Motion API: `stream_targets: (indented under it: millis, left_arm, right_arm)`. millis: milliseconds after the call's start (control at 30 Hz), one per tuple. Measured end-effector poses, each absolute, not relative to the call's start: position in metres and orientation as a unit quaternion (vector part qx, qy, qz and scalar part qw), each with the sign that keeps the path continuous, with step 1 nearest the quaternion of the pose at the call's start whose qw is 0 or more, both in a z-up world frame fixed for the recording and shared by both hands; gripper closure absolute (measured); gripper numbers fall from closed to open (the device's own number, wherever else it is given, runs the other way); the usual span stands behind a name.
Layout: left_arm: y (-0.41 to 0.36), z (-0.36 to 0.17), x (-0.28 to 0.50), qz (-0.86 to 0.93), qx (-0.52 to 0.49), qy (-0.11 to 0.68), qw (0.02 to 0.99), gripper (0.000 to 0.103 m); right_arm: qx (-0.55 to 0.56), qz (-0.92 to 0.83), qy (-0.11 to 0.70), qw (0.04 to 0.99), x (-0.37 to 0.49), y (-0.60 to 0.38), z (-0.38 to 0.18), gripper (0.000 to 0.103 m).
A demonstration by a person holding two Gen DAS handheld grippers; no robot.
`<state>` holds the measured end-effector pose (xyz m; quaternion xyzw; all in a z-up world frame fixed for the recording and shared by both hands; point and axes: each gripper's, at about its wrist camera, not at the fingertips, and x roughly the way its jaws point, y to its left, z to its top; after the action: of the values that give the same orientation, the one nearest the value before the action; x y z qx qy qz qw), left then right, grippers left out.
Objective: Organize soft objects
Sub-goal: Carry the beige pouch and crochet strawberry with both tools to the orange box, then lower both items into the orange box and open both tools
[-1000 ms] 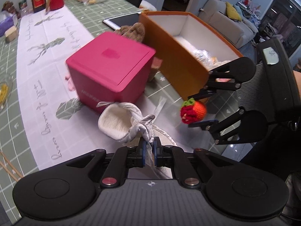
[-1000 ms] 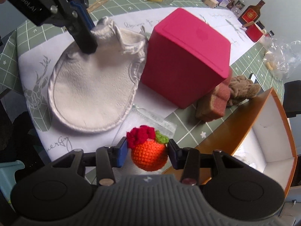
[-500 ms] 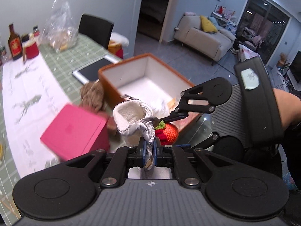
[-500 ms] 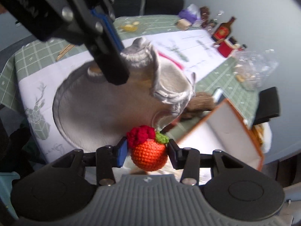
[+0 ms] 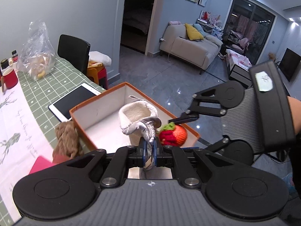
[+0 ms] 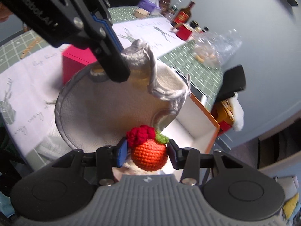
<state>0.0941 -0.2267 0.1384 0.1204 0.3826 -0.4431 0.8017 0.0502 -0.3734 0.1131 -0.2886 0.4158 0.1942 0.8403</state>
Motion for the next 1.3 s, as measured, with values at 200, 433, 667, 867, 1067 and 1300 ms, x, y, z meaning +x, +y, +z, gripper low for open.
stream_targets:
  millis: [200, 433, 667, 867, 1067, 1300]
  left_arm:
    - [-0.248, 0.126, 0.123, -0.441, 0.114, 0.389, 0.801, 0.095]
    - [-0.261, 0.113, 0.151, -0.428, 0.117, 0.394, 0.805, 0.095]
    - [-0.274, 0.092, 0.17, -0.401, 0.152, 0.412, 0.804, 0.095]
    - [-0.283, 0.07, 0.187, -0.355, 0.21, 0.409, 0.814, 0.095]
    - [-0.287, 0.057, 0.2, -0.335, 0.239, 0.419, 0.809, 0.095]
    - [-0.289, 0.032, 0.206, -0.322, 0.261, 0.446, 0.793, 0.095]
  right_arm:
    - [-0.273, 0.172, 0.436, 0.84, 0.083, -0.399, 0.096, 0.059]
    - [-0.256, 0.164, 0.445, 0.842, 0.114, -0.416, 0.081, 0.059]
    - [-0.238, 0.17, 0.455, 0.841, 0.139, -0.417, 0.061, 0.059]
    - [-0.215, 0.176, 0.463, 0.842, 0.157, -0.412, 0.039, 0.059]
    - [-0.178, 0.194, 0.452, 0.852, 0.176, -0.401, 0.033, 0.059]
    - [-0.134, 0.25, 0.45, 0.847, 0.195, -0.388, 0.014, 0.059]
